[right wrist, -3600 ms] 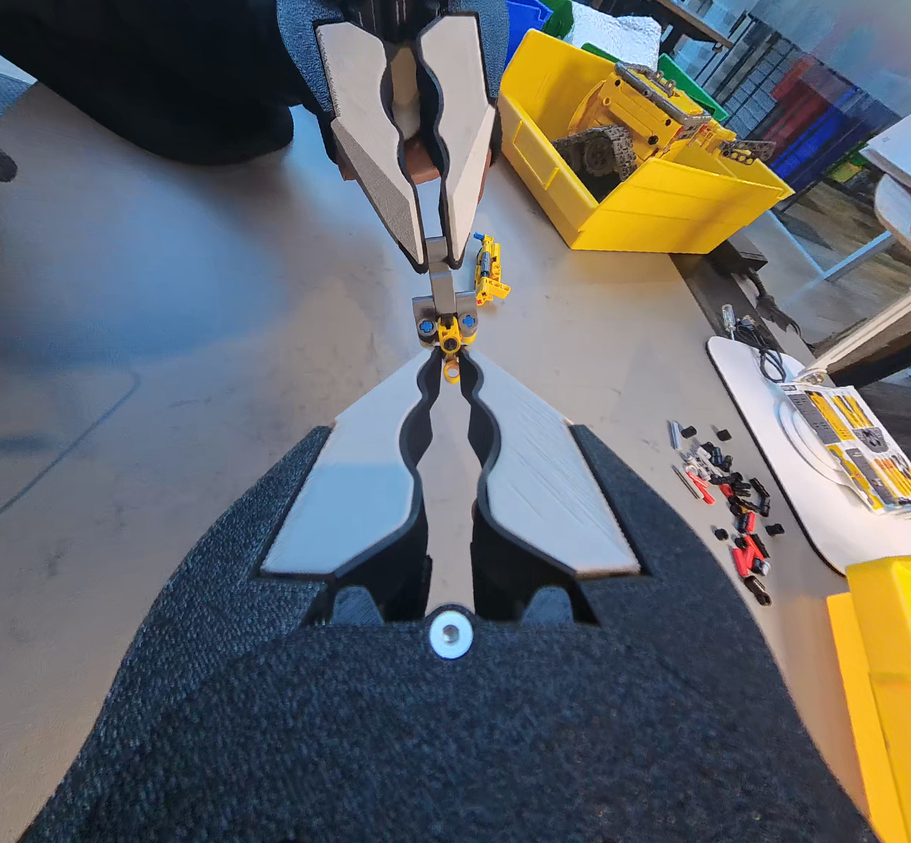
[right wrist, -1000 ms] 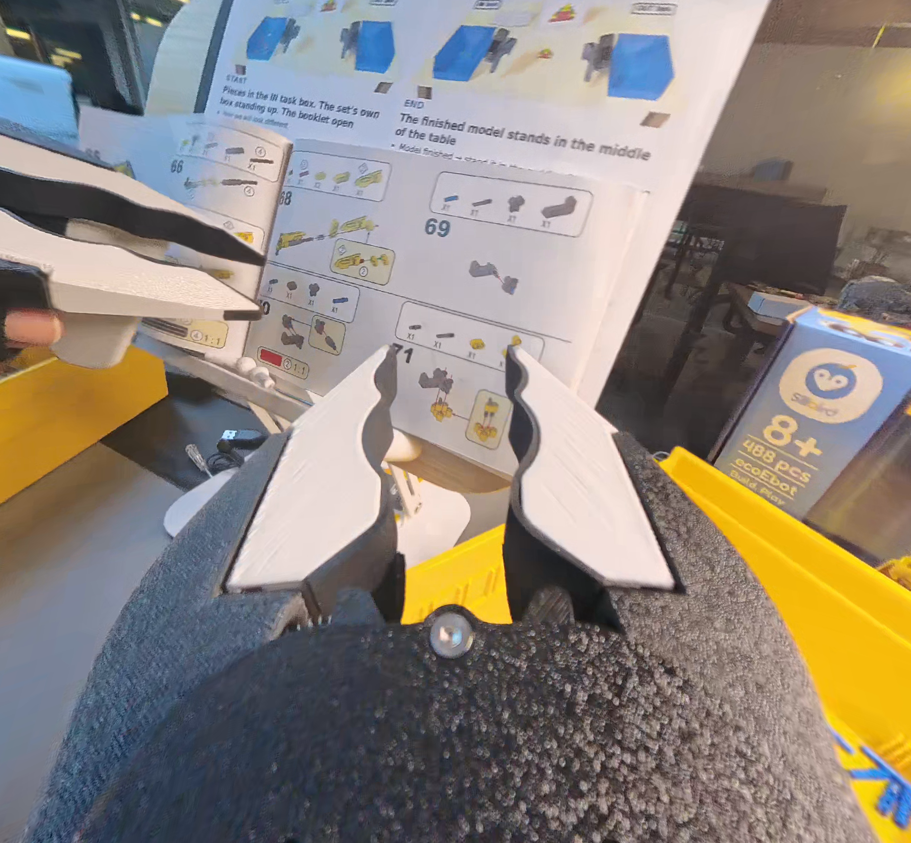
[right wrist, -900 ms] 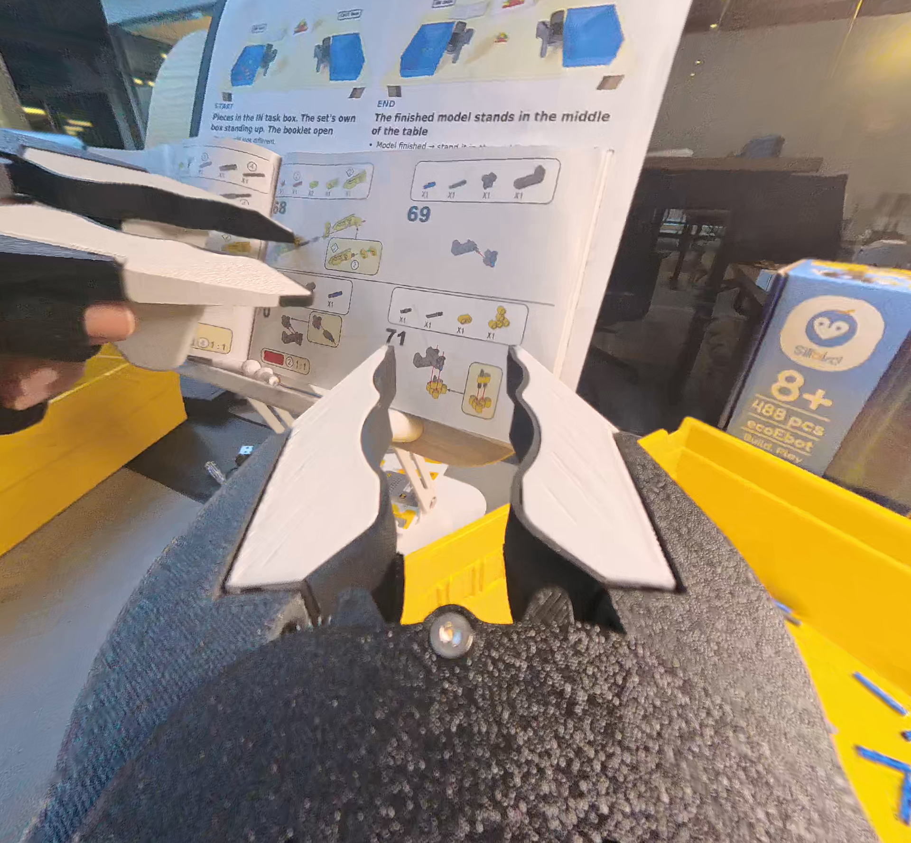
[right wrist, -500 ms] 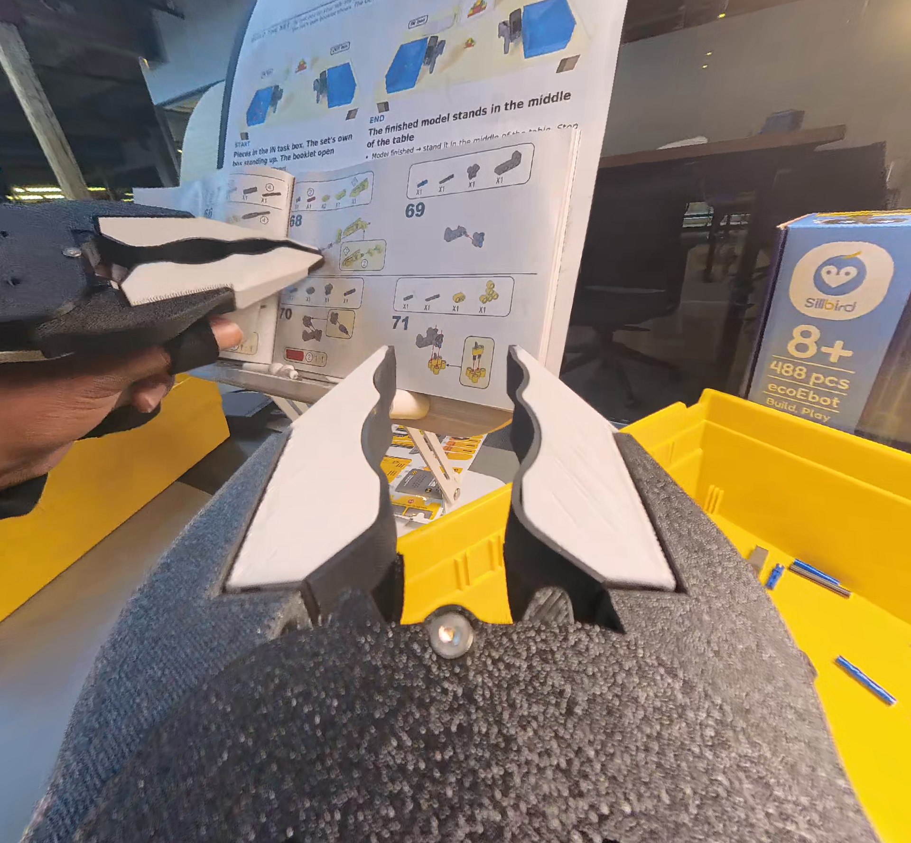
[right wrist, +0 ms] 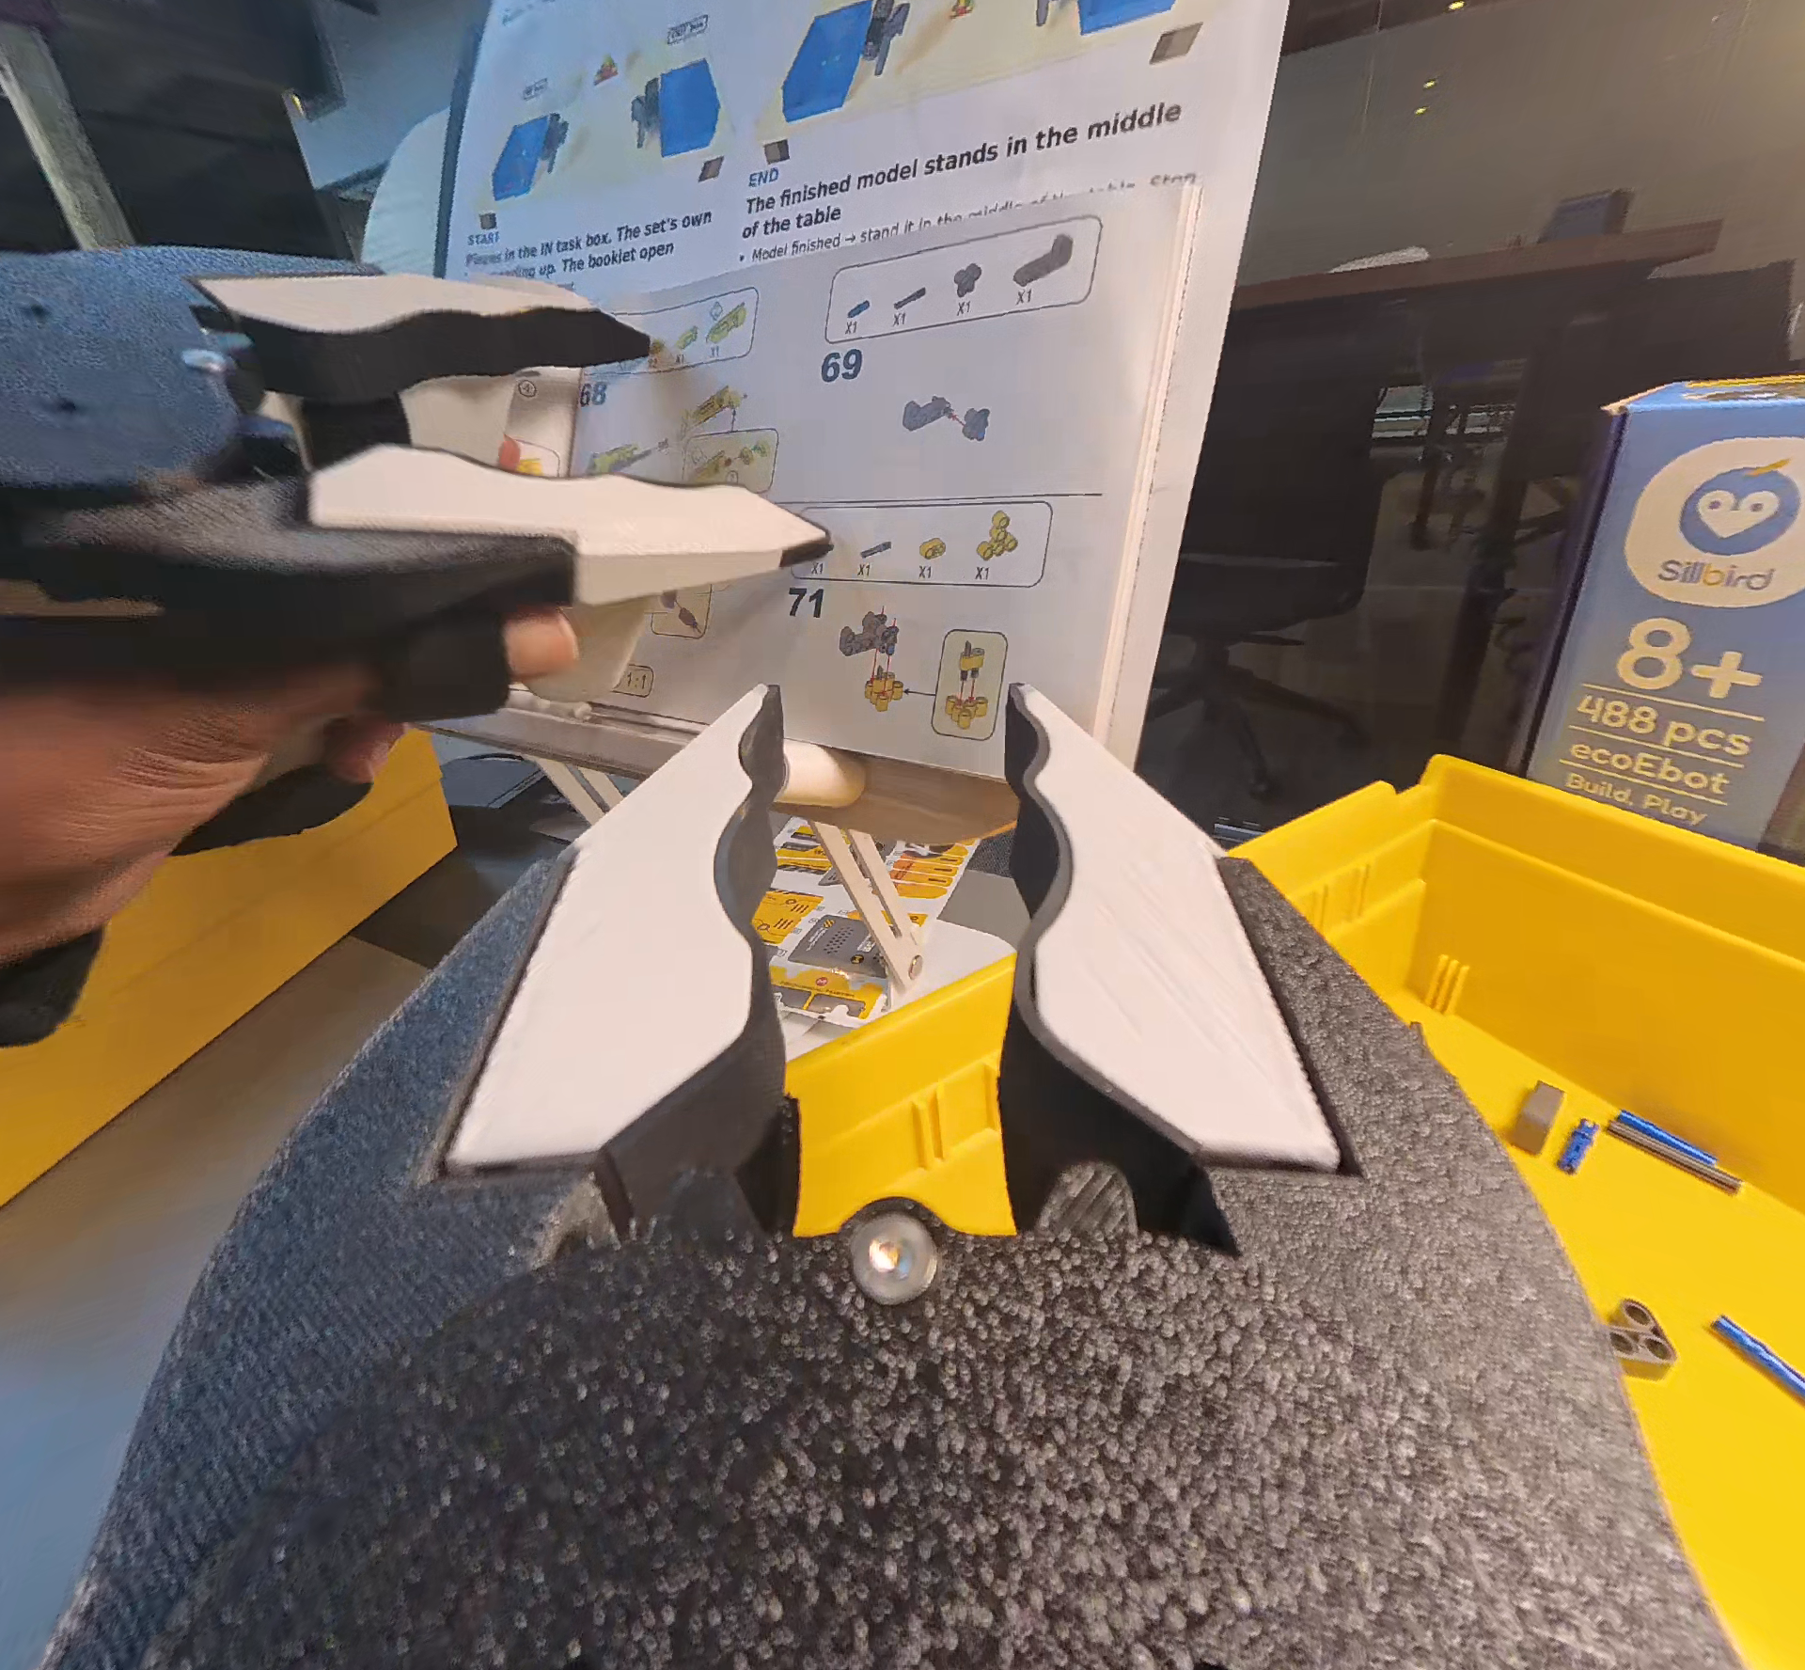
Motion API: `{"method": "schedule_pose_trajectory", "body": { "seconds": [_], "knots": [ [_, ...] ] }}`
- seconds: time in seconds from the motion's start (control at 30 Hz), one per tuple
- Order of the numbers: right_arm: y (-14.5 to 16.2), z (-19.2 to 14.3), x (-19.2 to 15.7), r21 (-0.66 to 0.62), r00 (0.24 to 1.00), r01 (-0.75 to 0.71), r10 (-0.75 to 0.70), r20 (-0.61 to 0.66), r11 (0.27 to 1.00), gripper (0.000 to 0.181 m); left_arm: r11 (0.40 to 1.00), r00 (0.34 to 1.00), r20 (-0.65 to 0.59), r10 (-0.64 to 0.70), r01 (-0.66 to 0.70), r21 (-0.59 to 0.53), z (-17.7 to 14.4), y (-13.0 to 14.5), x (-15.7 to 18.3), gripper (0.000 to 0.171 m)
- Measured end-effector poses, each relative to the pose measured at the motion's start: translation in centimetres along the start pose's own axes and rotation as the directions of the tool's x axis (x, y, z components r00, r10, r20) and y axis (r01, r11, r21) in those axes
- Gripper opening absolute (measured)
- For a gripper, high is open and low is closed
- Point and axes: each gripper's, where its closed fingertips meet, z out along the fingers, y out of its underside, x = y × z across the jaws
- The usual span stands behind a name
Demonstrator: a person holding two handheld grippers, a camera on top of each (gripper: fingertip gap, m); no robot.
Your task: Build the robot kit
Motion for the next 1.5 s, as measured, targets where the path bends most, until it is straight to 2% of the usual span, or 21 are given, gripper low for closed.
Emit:
{"method": "schedule_pose_trajectory", "body": {
  "seconds": [0.1,0.17,0.23,0.3,0.43,0.5,0.6,0.7,0.77,0.83,0.9,1.03,1.23,1.3,1.37,1.43,1.5],
  "knots": [
    [-0.5,-0.4,0.5,0.010,1.000,-0.014,0.014,-0.003,1.000,0.045,0.998,0.999,0.023,0.034,-0.036,0.051,0.1,0.2,-0.1,0.083],
    [-0.9,-0.6,0.9,0.023,1.000,-0.023,0.023,-0.007,0.999,0.045,0.998,0.999,0.021,0.040,-0.041,0.056,-0.2,0.5,-0.2,0.056],
    [-1.0,-0.7,1.0,0.026,0.999,-0.036,0.036,-0.005,0.999,0.045,0.997,0.999,0.016,0.050,-0.051,0.053,-0.4,0.7,-0.2,0.038],
    [-0.9,-0.6,0.8,0.025,0.999,-0.032,0.032,0.001,0.999,0.045,0.998,0.998,0.002,0.057,-0.057,0.031,-0.7,1.1,-0.5,0.000],
    [-1.0,-0.5,0.1,0.016,1.000,-0.003,0.002,0.022,1.000,0.044,0.999,0.996,-0.074,-0.039,0.042,0.030,-1.9,1.5,-1.3,0.000],
    [-1.0,-0.3,-0.2,-0.003,0.999,0.041,-0.041,0.023,0.999,0.046,0.983,0.984,-0.086,-0.158,0.165,0.077,-3.8,1.4,-2.5,0.003],
    [-2.0,0.7,-0.3,-0.001,0.982,0.186,-0.186,-0.021,0.983,0.058,0.918,0.924,-0.077,-0.375,0.381,0.107,-6.4,3.4,-4.9,0.027],
    [-3.9,3.1,-0.5,-0.021,0.932,0.355,-0.356,-0.076,0.935,0.086,0.869,0.875,-0.038,-0.483,0.484,0.099,-7.9,6.8,-6.5,0.045],
    [-4.8,5.2,0.0,-0.066,0.898,0.422,-0.426,-0.108,0.904,0.110,0.859,0.863,-0.024,-0.505,0.505,0.085,-8.5,8.6,-6.9,0.049],
    [-4.5,7.0,0.8,-0.151,0.873,0.454,-0.473,-0.118,0.878,0.121,0.852,0.854,-0.025,-0.519,0.520,0.062,-8.8,10.0,-7.0,0.054],
    [-4.1,7.8,1.4,-0.198,0.847,0.487,-0.515,-0.128,0.851,0.122,0.849,0.851,-0.024,-0.525,0.525,0.052,-9.0,10.9,-7.2,0.054],
    [-4.2,7.4,1.3,-0.197,0.836,0.498,-0.528,-0.149,0.845,0.119,0.846,0.847,-0.044,-0.530,0.532,0.039,-8.9,11.7,-7.5,0.056],
    [-5.2,6.1,2.2,-0.208,0.768,0.578,-0.612,-0.188,0.789,0.088,0.848,0.848,-0.071,-0.525,0.528,0.039,-9.4,11.6,-7.8,0.057],
    [-6.2,5.7,2.2,-0.171,0.743,0.610,-0.634,-0.215,0.773,0.097,0.848,0.847,-0.081,-0.525,0.528,0.034,-9.7,11.6,-7.7,0.058],
    [-6.2,6.0,1.2,-0.145,0.779,0.593,-0.610,-0.149,0.792,0.108,0.852,0.851,-0.087,-0.518,0.523,0.039,-10.1,11.6,-7.7,0.057],
    [-4.6,6.9,0.7,-0.207,0.805,0.569,-0.590,-0.053,0.796,0.120,0.862,0.862,-0.085,-0.500,0.505,0.043,-10.3,11.7,-7.7,0.057],
    [-3.5,7.5,0.9,-0.261,0.775,0.602,-0.631,-0.036,0.755,0.126,0.871,0.871,-0.085,-0.485,0.489,0.047,-10.5,11.7,-7.6,0.057]
  ]
}}
